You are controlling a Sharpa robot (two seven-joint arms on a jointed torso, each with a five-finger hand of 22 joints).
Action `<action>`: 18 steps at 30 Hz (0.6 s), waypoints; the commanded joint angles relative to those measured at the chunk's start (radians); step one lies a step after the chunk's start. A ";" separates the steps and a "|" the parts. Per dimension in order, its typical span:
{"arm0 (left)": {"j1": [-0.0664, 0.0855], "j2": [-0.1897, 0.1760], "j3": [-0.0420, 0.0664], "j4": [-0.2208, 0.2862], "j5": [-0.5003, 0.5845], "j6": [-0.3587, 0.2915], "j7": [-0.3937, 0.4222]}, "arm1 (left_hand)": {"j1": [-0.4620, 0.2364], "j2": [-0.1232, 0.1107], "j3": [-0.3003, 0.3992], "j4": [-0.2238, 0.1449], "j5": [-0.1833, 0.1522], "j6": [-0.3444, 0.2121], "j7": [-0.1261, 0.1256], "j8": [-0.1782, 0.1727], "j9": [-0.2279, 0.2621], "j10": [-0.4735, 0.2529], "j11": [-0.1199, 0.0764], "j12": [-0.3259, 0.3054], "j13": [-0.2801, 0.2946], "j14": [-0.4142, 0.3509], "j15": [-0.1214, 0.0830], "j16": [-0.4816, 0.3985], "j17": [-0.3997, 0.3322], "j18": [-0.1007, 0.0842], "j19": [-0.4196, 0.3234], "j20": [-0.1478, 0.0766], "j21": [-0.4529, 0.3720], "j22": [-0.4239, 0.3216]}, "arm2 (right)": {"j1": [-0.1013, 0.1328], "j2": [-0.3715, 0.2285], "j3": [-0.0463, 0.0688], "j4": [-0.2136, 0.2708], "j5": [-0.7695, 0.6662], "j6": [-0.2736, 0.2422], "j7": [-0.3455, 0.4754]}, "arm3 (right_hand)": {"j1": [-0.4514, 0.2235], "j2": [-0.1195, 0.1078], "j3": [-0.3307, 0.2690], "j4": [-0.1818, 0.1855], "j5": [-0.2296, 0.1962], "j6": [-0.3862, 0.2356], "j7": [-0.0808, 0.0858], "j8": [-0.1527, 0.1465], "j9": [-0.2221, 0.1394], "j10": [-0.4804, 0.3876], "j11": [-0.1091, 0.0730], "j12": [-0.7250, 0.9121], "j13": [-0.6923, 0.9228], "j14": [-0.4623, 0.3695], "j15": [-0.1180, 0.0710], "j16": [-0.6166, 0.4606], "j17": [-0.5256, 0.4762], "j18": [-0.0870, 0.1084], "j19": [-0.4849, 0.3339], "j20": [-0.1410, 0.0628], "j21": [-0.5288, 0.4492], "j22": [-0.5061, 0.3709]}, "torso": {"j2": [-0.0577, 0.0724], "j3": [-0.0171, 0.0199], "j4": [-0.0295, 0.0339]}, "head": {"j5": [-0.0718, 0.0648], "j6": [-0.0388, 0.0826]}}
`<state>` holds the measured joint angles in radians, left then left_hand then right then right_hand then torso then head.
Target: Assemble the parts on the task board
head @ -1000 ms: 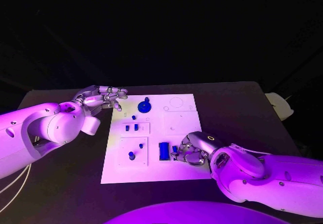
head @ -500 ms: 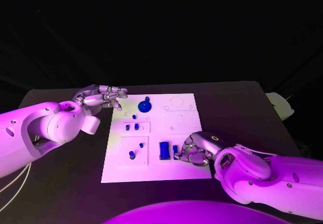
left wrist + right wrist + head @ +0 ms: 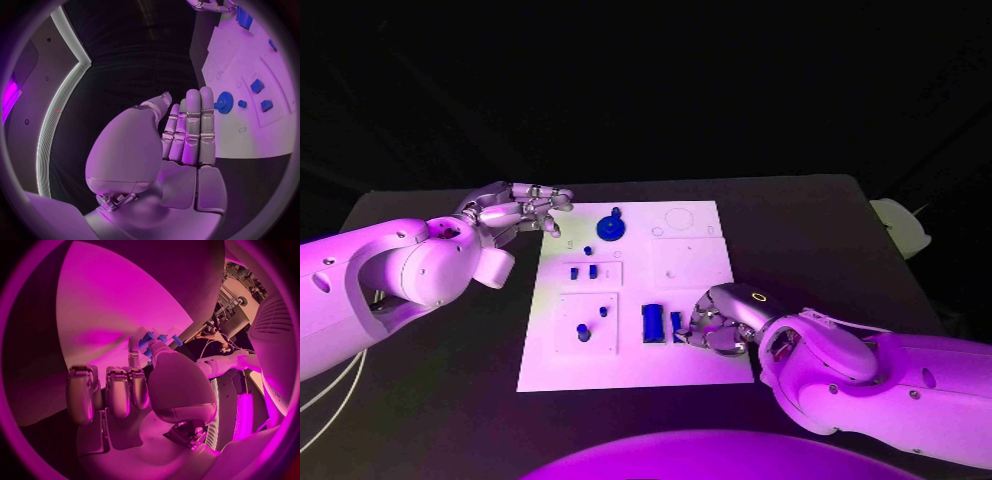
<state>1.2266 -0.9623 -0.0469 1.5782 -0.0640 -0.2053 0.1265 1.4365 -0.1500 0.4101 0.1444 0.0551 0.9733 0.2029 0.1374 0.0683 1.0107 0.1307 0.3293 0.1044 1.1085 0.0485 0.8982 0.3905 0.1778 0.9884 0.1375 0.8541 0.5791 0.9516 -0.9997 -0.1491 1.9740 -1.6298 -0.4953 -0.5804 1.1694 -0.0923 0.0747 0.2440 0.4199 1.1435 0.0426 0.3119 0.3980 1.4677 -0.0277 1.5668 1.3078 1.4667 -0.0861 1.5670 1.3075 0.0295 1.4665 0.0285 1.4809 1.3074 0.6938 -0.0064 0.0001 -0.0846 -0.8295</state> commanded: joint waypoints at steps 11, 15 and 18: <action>0.000 0.000 0.000 -0.001 -0.004 0.018 0.008 | -0.005 0.007 -0.006 0.000 0.001 -0.008 -0.001 0.007 -0.001 -0.008 -0.001 0.004 0.002 -0.003 0.003 -0.003 -0.001 0.007 0.006 0.004 -0.004 -0.002 | -0.003 0.018 0.000 -0.019 -0.022 0.031 0.001 | 0.052 0.015 -0.002 -0.021 -0.114 -0.004 -0.009 0.009 0.004 0.103 -0.008 0.004 0.263 0.104 -0.006 0.004 0.263 -0.012 0.075 -0.009 0.002 0.240 | 0.000 0.0011 -0.0005 | -0.001 -0.003; 0.000 0.001 0.000 -0.002 -0.004 0.017 0.008 | -0.005 0.007 -0.006 0.000 0.001 -0.008 -0.001 0.007 -0.001 -0.008 -0.001 0.005 0.002 -0.003 0.003 -0.003 -0.001 0.007 0.006 0.004 -0.004 -0.002 | -0.003 0.017 0.000 -0.018 -0.030 0.018 0.001 | 0.054 0.017 -0.001 -0.022 -0.115 -0.003 -0.010 0.009 0.004 0.103 -0.008 0.004 0.263 0.104 -0.006 0.004 0.263 -0.012 0.075 -0.009 0.002 0.240 | -0.001 0.0006 -0.0009 | -0.002 -0.003; 0.000 0.001 0.000 -0.003 -0.004 0.017 0.008 | -0.005 0.008 -0.007 0.000 0.001 -0.008 -0.001 0.007 -0.001 -0.008 -0.001 0.006 0.002 -0.003 0.003 -0.002 -0.001 0.007 0.006 0.004 -0.005 -0.002 | -0.003 0.014 0.000 -0.012 -0.031 -0.004 0.006 | 0.049 0.017 -0.004 -0.017 -0.117 -0.002 -0.008 0.010 0.004 0.103 -0.007 0.004 0.263 0.104 -0.006 0.004 0.263 -0.012 0.075 -0.009 0.003 0.240 | -0.001 0.0005 -0.0011 | -0.002 -0.001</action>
<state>1.2269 -0.9626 -0.0470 1.5749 -0.0641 -0.2050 0.1266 1.4365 -0.1500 0.4101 0.1444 0.0551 0.9733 0.2029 0.1413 0.0683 1.0107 0.1307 0.3293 0.1043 1.1084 0.0485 0.8982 0.3905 0.1779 0.9883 0.1375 0.8541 0.5780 0.9499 -0.9850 -0.1487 1.9598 -1.6419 -0.4812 -0.5798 1.2111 -0.0740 0.0747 0.2275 0.3078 1.1397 0.0389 0.3172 0.4010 1.4676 -0.0276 1.5668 1.3078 1.4667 -0.0859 1.5670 1.3074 0.0295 1.4665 0.0285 1.4809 1.3081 0.6936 -0.0055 -0.0006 -0.0862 -0.8322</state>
